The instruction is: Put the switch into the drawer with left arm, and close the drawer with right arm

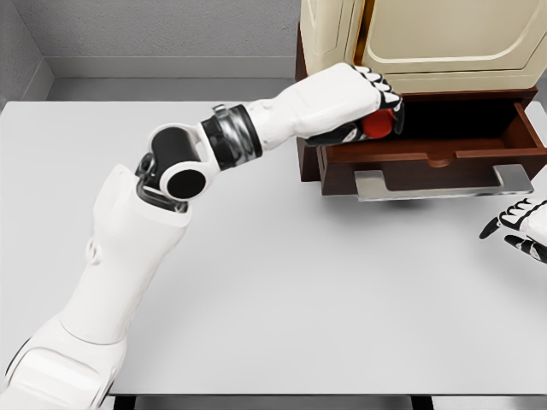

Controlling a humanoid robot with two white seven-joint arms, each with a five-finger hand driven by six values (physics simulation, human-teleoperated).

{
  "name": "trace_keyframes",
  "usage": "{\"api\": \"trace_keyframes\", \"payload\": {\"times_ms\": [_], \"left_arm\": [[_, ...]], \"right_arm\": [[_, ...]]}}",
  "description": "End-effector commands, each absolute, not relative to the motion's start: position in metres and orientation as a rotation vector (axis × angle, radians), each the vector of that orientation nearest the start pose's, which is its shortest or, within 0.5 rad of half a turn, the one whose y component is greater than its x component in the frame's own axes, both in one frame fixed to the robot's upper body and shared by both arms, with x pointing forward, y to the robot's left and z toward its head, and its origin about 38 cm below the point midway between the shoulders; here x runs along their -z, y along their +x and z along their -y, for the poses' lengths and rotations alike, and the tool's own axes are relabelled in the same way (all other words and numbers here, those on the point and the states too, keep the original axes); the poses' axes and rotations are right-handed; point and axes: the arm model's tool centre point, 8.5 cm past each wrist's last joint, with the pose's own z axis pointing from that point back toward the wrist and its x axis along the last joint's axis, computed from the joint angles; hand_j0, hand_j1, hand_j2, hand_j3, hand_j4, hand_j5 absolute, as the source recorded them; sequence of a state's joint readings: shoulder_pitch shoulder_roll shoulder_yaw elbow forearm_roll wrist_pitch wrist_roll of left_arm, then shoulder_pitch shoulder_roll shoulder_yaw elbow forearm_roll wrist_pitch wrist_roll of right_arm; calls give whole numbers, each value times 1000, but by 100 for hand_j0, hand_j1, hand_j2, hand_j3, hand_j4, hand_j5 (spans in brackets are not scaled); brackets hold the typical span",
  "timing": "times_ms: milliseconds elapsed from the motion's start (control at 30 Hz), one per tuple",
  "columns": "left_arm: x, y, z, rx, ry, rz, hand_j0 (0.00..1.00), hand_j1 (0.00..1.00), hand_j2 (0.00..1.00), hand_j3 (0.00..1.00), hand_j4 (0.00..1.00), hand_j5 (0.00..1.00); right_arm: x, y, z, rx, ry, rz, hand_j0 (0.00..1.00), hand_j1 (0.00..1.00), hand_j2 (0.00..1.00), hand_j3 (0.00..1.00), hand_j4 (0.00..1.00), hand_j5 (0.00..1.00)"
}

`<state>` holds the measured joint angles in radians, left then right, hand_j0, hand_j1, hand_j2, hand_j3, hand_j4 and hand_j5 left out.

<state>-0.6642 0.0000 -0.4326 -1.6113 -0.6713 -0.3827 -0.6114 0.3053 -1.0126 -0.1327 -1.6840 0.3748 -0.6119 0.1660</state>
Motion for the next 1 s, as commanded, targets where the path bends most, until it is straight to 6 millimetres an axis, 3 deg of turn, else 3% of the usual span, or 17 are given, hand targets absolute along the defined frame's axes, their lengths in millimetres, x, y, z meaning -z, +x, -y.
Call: {"api": "trace_keyframes", "payload": {"times_ms": [0, 200, 733, 900, 967], "left_arm": [[-300, 420, -19, -2298, -312, -2635, 49, 49, 49, 49, 49, 49], [-302, 425, -17, -2309, -322, -2620, 71, 71, 71, 71, 71, 71], [-302, 424, -15, -2311, -317, -2612, 72, 72, 72, 72, 72, 72], [-309, 411, -15, -2254, -309, -2618, 97, 97, 97, 97, 97, 97], [-312, 403, -14, -2222, -301, -2619, 100, 100, 100, 100, 100, 100]], "right_arm": [[-192, 294, 434, -1689, -585, 1470, 54, 54, 54, 54, 54, 54], [-192, 294, 434, -1687, -587, 1472, 54, 54, 54, 54, 54, 54], [-193, 294, 435, -1689, -587, 1471, 54, 54, 54, 54, 54, 54], [-197, 295, 436, -1690, -599, 1476, 55, 55, 55, 55, 55, 55], [-198, 295, 436, -1690, -602, 1478, 55, 55, 55, 55, 55, 55]]}}
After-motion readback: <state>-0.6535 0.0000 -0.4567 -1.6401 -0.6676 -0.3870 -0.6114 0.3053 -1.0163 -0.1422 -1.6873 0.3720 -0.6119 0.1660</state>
